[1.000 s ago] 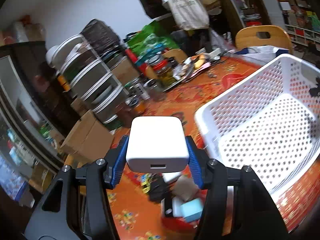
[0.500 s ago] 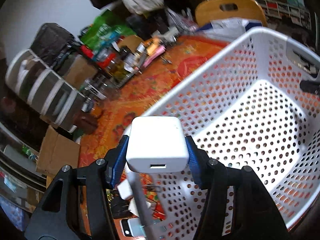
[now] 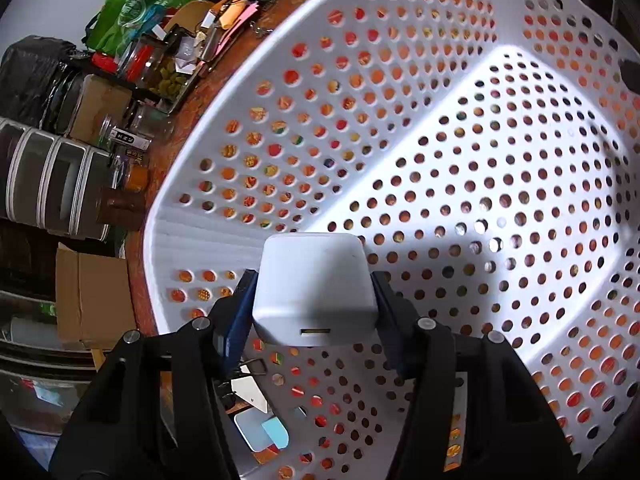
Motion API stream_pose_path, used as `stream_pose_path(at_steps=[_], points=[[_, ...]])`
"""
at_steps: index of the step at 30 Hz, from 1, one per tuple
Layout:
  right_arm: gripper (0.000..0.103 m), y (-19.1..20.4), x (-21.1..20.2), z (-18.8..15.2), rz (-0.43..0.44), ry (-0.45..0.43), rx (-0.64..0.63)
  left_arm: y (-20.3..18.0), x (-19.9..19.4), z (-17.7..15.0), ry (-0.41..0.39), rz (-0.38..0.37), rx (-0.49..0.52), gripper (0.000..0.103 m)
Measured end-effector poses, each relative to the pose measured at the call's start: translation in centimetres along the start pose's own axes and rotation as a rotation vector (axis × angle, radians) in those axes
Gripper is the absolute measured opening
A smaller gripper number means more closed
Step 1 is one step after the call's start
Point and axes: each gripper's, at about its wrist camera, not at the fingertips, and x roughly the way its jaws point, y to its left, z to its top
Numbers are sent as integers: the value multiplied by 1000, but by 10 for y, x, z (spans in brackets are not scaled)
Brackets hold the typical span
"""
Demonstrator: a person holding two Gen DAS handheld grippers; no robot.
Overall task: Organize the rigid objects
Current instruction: 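Lift the white charger with the left tool into the basket and release, then lower the left tool onto the pink patterned cube charger and grasp it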
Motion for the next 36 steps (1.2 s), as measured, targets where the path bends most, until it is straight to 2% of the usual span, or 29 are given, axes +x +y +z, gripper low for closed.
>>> stream_pose_path(at_steps=[3, 5, 6, 7, 9, 11, 13, 15, 17, 20, 23, 26, 28, 30, 32, 34, 36], points=[[18, 0, -1, 0, 0, 2, 0, -3, 0, -3, 1, -15, -5, 54], [18, 0, -1, 0, 0, 2, 1, -4, -1, -3, -10, 3, -9, 59], [18, 0, -1, 0, 1, 4, 3, -4, -3, -4, -22, 19, -7, 65], [18, 0, 0, 0, 1, 6, 4, -5, -8, -6, -28, 32, -1, 76], [18, 1, -1, 0, -3, 10, 2, -8, -15, -8, -58, 45, 19, 88], [18, 2, -1, 0, -6, 14, 0, -7, -27, -10, -115, 80, 1, 91], [18, 2, -1, 1, -7, 17, -1, 6, -48, -18, -198, 75, -72, 91], [18, 2, -1, 2, -7, 18, -2, 34, -78, -35, -294, -2, -179, 92], [18, 2, -1, 2, -10, 20, -3, 75, -107, -65, -397, -73, -305, 103], [18, 2, -1, 2, -13, 18, -7, 128, -120, -107, -456, -74, -438, 103], [18, 2, -2, 1, -10, 13, -10, 176, -105, -149, -421, -37, -574, 103], [18, 3, -2, 1, -14, 14, -18, 216, -58, -188, -332, -67, -685, 103], [18, 3, -2, 3, -16, 16, -18, 229, -25, -200, -272, -71, -719, 103], [18, 3, -1, 3, -19, 21, -19, 238, 14, -205, -209, -87, -735, 103], [18, 4, -1, 4, -20, 22, -24, 243, 54, -206, -148, -152, -758, 103], [18, 4, -2, 4, -20, 23, -29, 244, 85, -205, -112, -221, -772, 103], [18, 4, -2, 3, -21, 24, -28, 241, 103, -203, -88, -243, -775, 100]])
